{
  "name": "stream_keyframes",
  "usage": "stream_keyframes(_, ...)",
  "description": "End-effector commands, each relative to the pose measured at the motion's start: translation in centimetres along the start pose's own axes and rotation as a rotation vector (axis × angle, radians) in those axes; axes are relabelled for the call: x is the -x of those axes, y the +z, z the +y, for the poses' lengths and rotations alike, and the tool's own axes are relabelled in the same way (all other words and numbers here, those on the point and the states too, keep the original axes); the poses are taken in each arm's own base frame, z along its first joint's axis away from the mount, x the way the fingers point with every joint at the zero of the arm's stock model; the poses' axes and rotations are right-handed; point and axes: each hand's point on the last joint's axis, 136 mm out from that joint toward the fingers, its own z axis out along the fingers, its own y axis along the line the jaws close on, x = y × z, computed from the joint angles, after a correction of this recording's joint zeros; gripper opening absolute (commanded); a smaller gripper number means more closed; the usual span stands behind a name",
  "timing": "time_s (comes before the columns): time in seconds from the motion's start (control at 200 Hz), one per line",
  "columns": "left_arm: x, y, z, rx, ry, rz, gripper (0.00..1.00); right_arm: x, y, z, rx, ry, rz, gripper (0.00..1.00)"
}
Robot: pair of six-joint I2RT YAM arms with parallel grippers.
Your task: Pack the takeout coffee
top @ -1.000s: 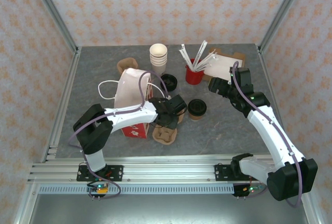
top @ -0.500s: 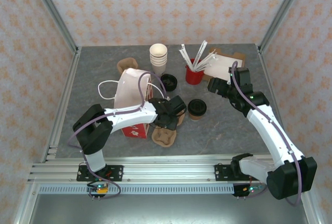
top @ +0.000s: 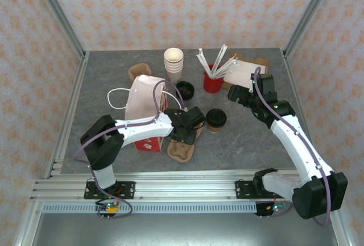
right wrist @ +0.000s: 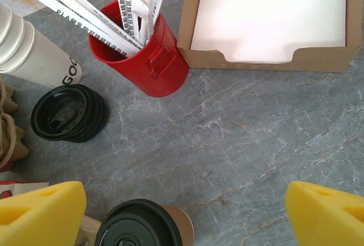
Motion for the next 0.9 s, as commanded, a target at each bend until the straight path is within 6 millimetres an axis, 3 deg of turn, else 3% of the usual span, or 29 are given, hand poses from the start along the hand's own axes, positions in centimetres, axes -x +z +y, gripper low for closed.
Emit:
stream_keyframes(0.0, -0.06, 0.27, 0.59, 0.049, 0.006, 0.005, 0.48, 0.02, 0.10, -0.12, -0.001, -0.005, -0.007, 0.91)
stream_keyframes(0.44, -0.13, 1.07, 0.39, 0.047, 0.005, 0.012, 0.48, -0.09, 0.12, -0.11, 0.001, -0.005, -0.004, 0.91)
stream_keyframes(0.896, 0.43, 0.41, 0.05, 0.034, 0.002, -0.010, 0.39, -0.24, 0.23, -0.07, 0.003, -0.005, 0.002, 0.91)
